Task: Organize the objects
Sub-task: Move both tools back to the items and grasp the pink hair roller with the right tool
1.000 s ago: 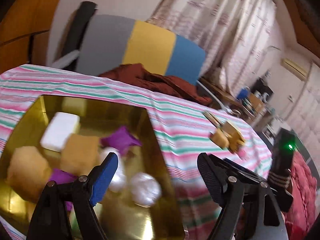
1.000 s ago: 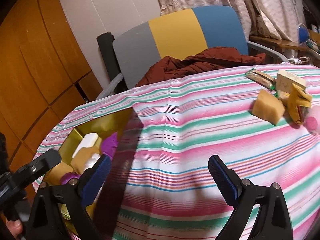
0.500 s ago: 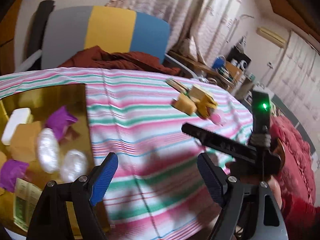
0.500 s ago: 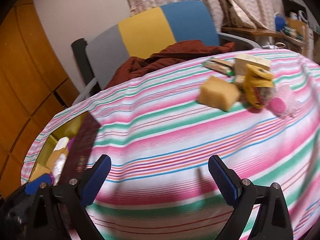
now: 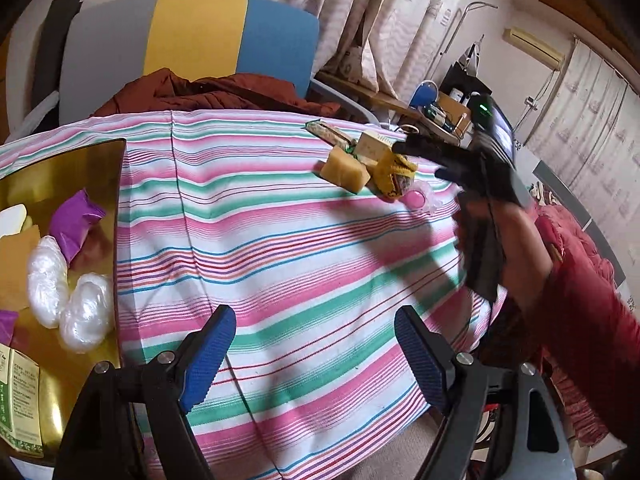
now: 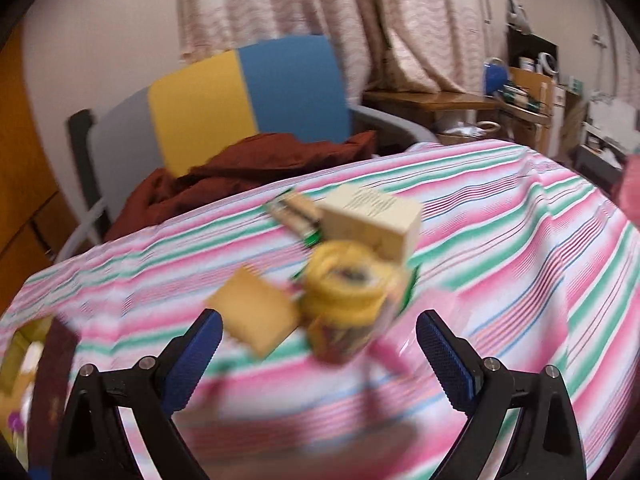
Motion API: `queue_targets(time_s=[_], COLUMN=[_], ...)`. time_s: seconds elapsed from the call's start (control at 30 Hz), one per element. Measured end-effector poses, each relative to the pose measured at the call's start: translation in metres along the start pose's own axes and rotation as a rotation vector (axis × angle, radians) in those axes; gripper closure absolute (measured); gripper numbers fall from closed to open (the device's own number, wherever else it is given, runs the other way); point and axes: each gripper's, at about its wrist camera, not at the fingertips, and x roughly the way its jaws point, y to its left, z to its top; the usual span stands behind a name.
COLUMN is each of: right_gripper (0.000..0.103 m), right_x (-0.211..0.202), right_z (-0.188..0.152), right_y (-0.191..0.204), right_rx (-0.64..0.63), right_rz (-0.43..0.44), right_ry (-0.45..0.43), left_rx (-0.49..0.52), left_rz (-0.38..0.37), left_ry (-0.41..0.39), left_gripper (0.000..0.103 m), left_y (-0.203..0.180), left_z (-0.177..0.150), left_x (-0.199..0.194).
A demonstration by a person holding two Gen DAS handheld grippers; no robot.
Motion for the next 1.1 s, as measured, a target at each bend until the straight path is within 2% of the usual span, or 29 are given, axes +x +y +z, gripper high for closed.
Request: queue_targets(time_s=[0.13, 0.23, 0.37, 0.47, 0.6, 0.63, 0.67, 0.73, 0.77, 0.8, 0.93, 1.1], right_gripper=[0.026, 0.060, 0.063, 0.063, 0.062, 0.052, 0.036, 0.025, 0.025, 0.025, 0.024, 0.024], right_x=[0.032, 0.050, 0.031, 0.003, -0.024, -0.028, -0.031, -0.039, -0.043, -0.048, -0.058, -0.034], right_z=[0.020, 0.016, -0.001, -0.021, -0.050, -0.058, -0.065, -0.074, -0.075, -0.075, -0.054, -0.034], right_y=[-0.008, -0.001, 0.009, 0.022, 0.043, 0.047, 0.050, 0.046, 0.041, 0.035, 0.000, -0.029], right_rx=[0.011, -0.053, -0.117, -0.127, -0.157, -0.157, -0.148, -0.096, -0.062, -0.033, 0.051, 0.139], right_rz=[-0.044, -0.044, -0.024, 0.031, 0.176, 0.225, 0.269, 0.303, 0.313, 0.312, 0.133, 0.021], right_ry=[0.065, 0.126, 0.071, 0.030, 0.023, 0.038, 0.058, 0.059, 0.043, 0.023, -0.079, 0.006], left_rx=[0.009, 0.006, 0.003, -0.003, 0.004, 0.008, 0.010, 0.011, 0.009, 0.006, 0.002, 0.020], left_rz=[0.005, 0.007, 0.014, 0.003, -0.003, -0.003, -0.002, 0.001, 0.001, 0.001, 0.001, 0.000], left_ry=[0.009, 0.012, 0.005, -0.006, -0.011, -0.011, -0.010, -0.010, -0.012, -0.013, -0.016, -0.021], left_gripper=[0.020, 0.020, 0.020, 0.020, 0.020, 0.020, 0.020, 0.020, 0.020, 0.020, 0.020, 0.020], left_y=[-0.003, -0.002, -0.001, -0.002, -0.005, -0.007, -0.007, -0.007, -0.007, -0.007, -0.008, -0.016], left_z=[-0.001, -0.001, -0.002, -0.001, -0.002, -0.002, -0.002, -0.002, -0.002, -0.002, -0.001, 0.004], left_x=[0.002, 0.003, 0.004, 0.004, 0.004, 0.004, 0.004, 0.004, 0.004, 0.004, 0.005, 0.008])
